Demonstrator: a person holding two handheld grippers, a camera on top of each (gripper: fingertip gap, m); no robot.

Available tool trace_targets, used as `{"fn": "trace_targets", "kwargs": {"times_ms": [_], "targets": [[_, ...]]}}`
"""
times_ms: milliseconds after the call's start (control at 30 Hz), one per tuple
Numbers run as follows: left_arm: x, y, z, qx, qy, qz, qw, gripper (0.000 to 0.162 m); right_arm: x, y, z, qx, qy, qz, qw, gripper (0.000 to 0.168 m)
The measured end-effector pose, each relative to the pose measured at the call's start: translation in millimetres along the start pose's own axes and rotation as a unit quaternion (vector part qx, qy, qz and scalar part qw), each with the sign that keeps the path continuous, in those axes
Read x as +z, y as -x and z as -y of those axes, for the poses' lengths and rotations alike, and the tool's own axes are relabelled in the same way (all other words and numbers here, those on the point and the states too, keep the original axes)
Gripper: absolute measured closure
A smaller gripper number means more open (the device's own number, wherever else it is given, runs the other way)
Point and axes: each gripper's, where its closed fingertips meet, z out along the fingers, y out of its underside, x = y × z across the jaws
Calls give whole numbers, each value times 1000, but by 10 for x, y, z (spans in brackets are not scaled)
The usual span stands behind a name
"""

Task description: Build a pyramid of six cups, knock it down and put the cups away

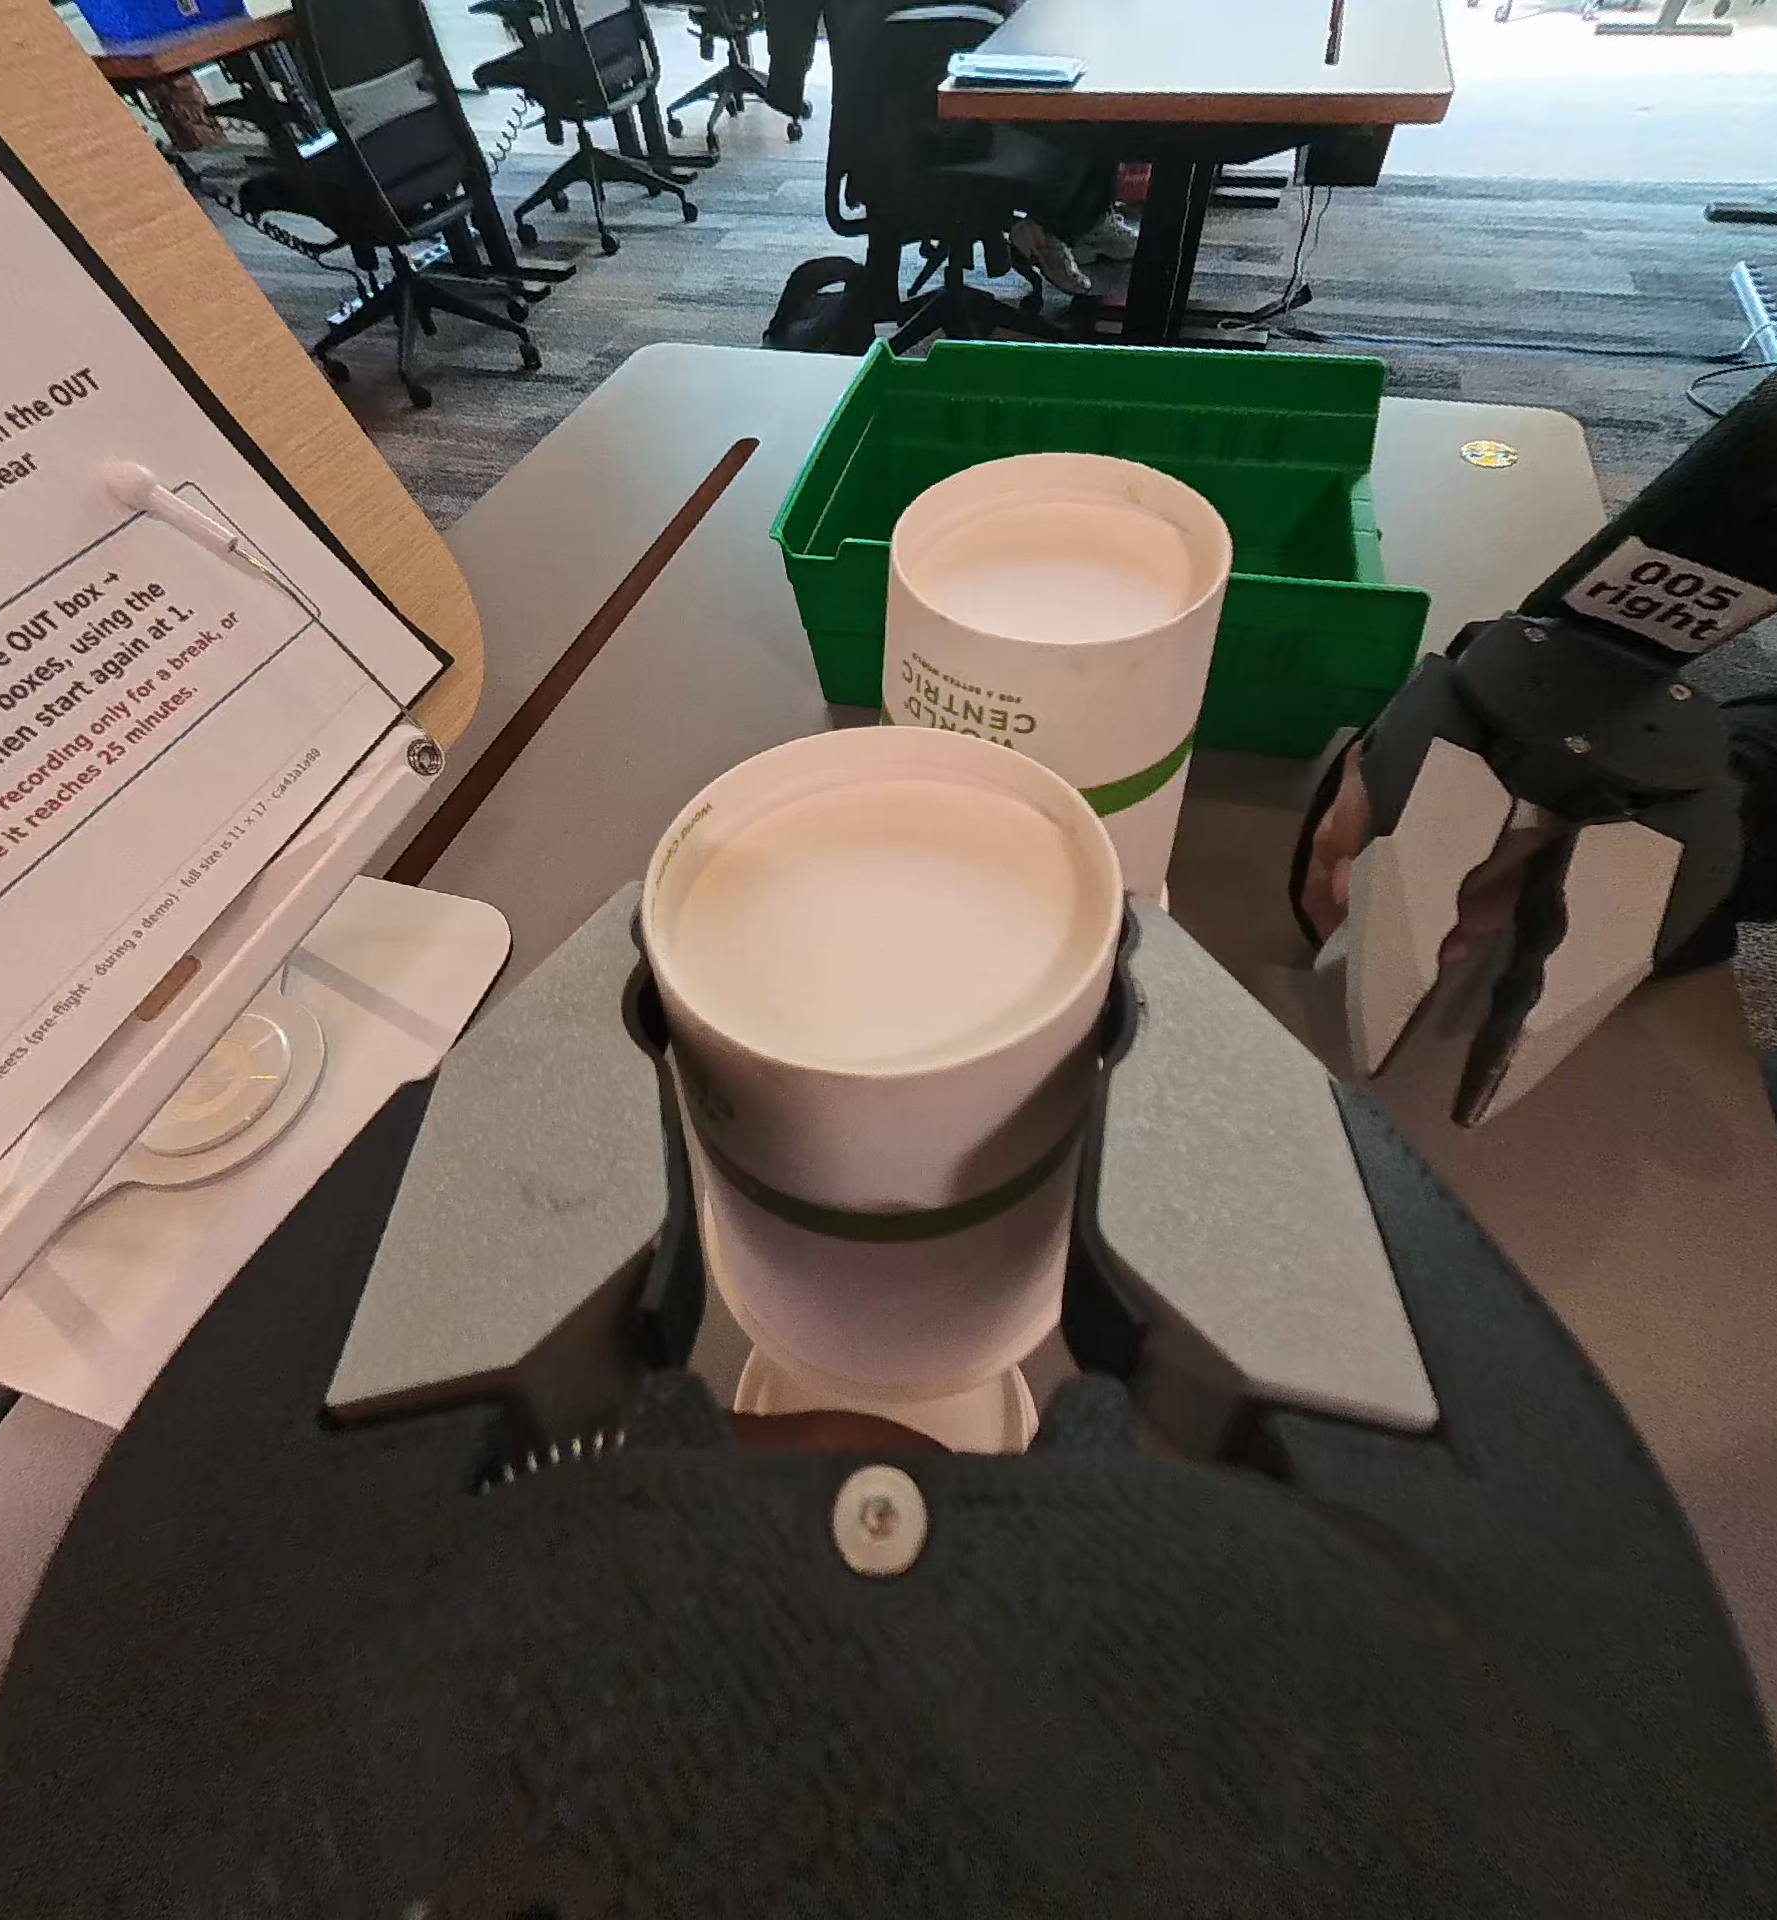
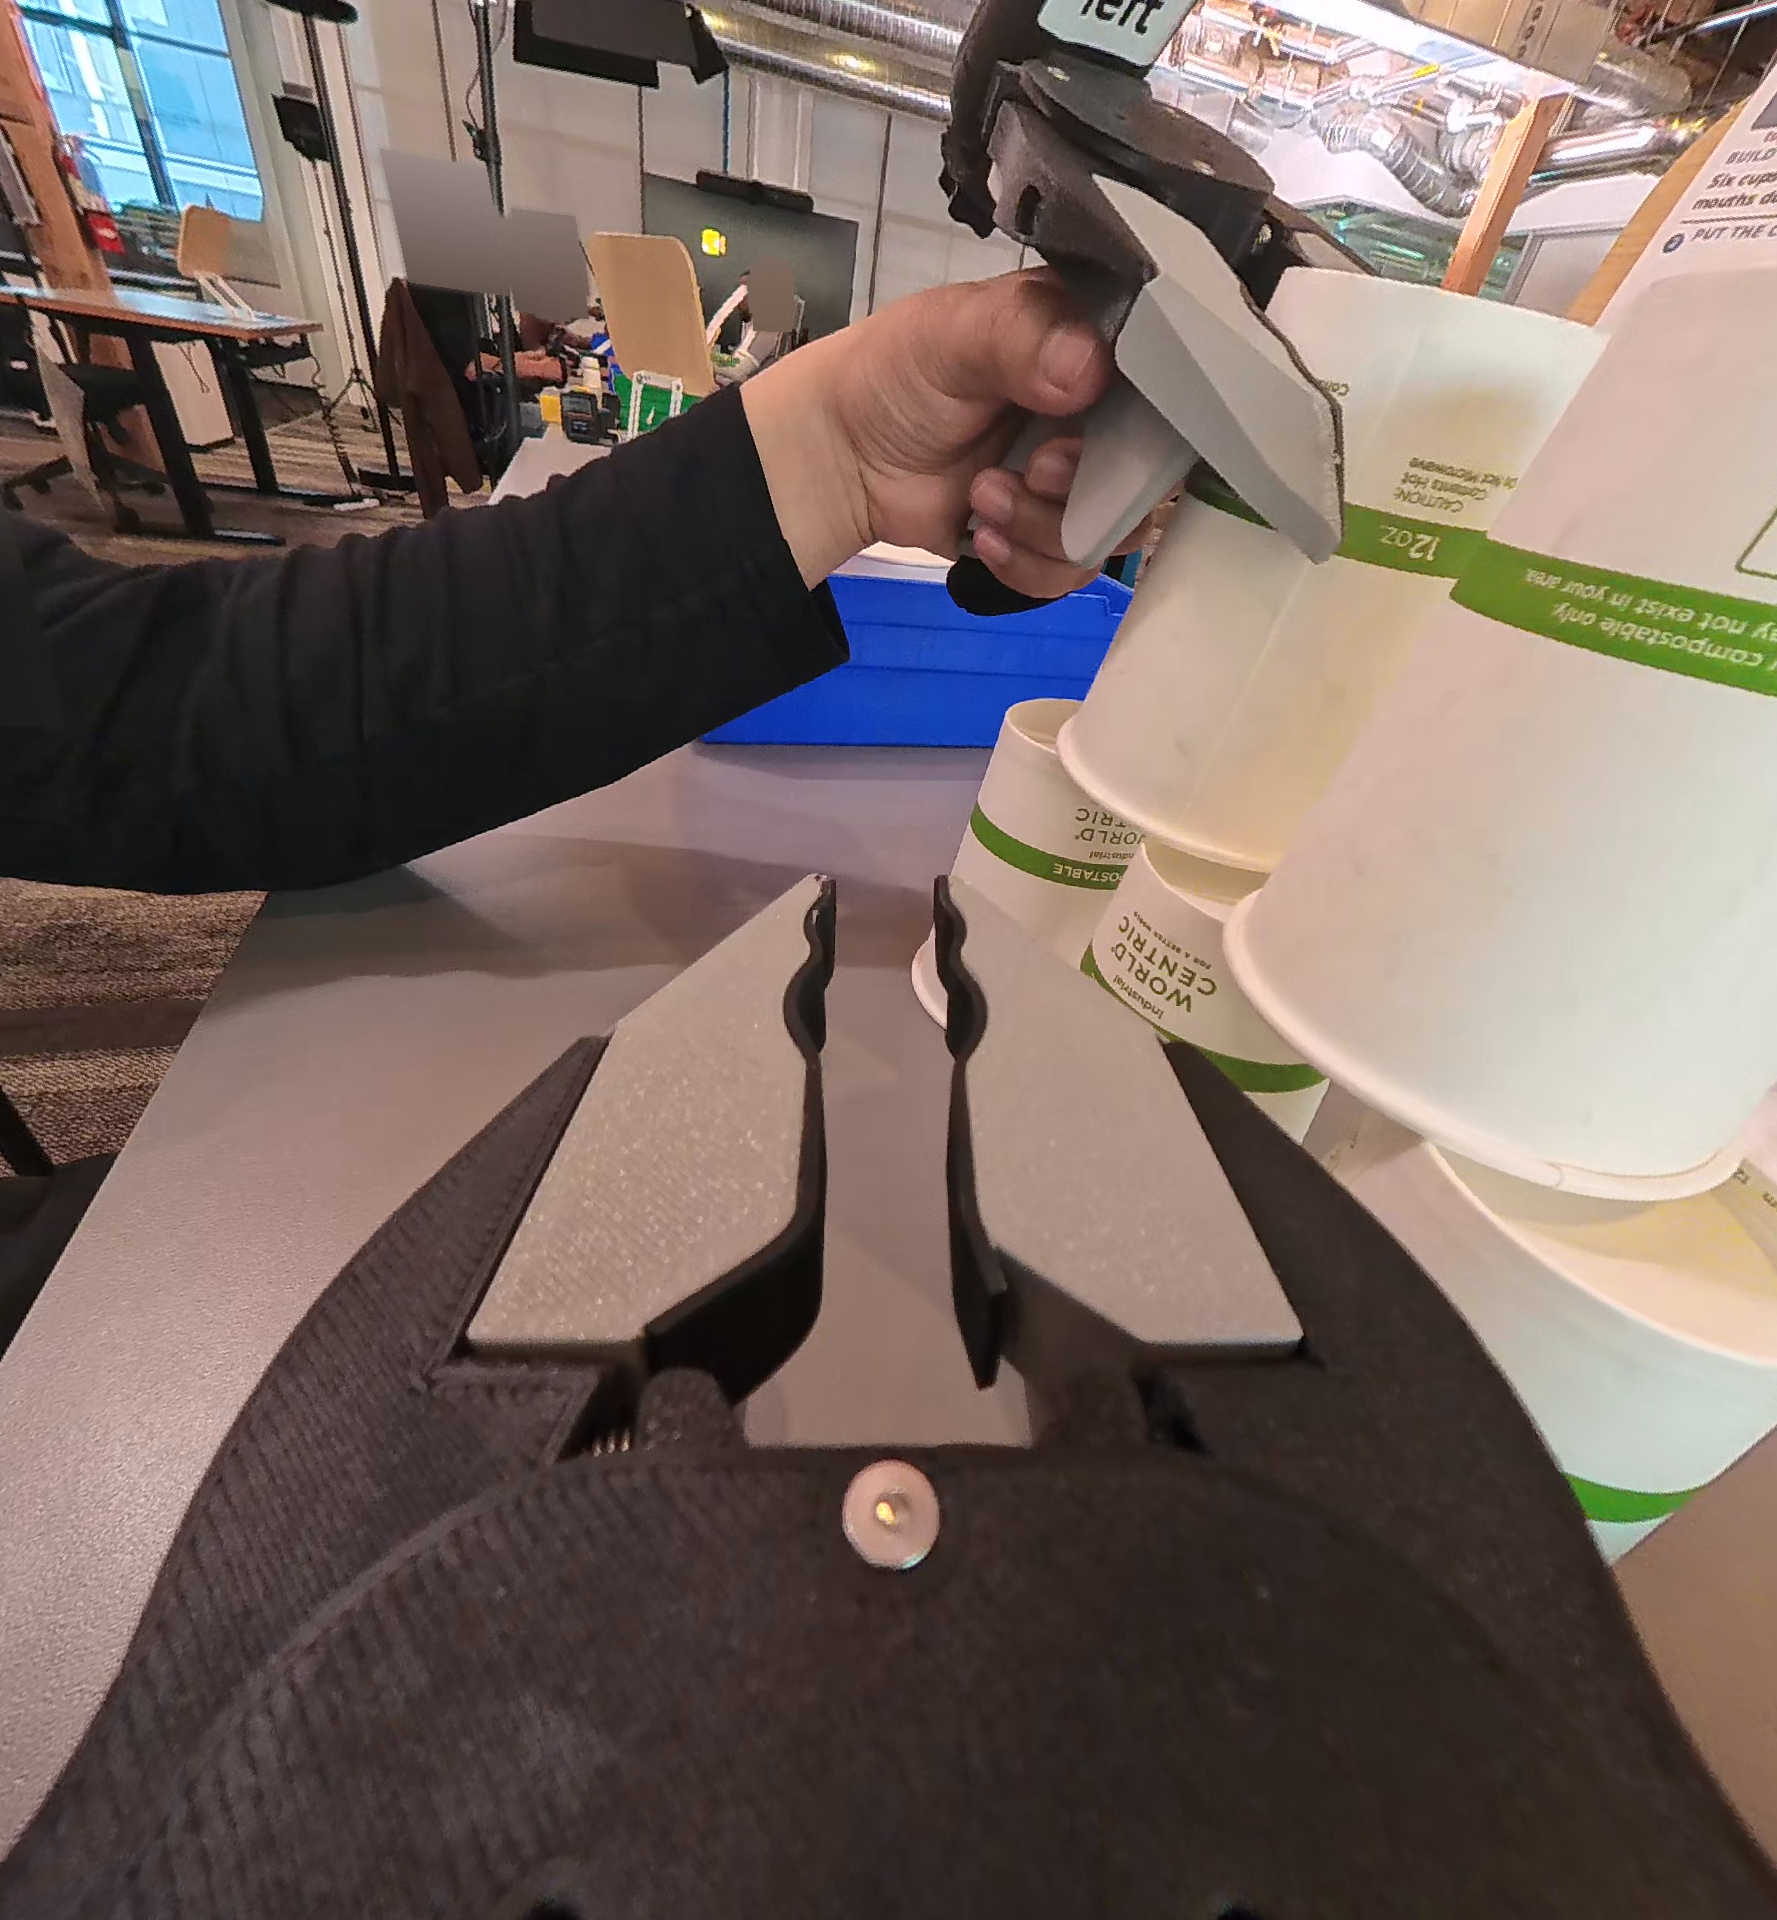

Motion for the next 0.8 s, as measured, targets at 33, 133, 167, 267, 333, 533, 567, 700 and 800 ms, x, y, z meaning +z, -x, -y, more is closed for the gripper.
{"fn": "trace_targets", "kwargs": {"times_ms": [33,133,167,267,333,533,567,700,800], "targets": [[2,3,1,-1,0,0,1000,78,1,-1,-2,0,0,0,1000,153],[6,3,-1,-2,-1,1,1000,78,2,-1,-3,1,0,0,1000,153],[7,2,-4,-2,0,1,1000,78,3,0,-5,0,1,0,1000,153],[12,-10,-19,-1,4,-1,1000,78,4,0,-7,0,2,1,1000,153],[9,-12,-24,0,5,-1,1000,78,3,0,-6,1,1,1,1000,153],[-32,21,6,-7,-6,4,1000,79,6,2,-10,1,2,1,1000,153],[-40,25,7,-7,-7,4,1000,79,6,3,-11,0,2,2,1000,153],[-61,28,15,-6,-10,4,1000,82,8,3,-17,2,3,3,1000,153],[-71,24,21,-5,-11,4,1000,83,10,3,-17,2,4,2,1000,153]]}}
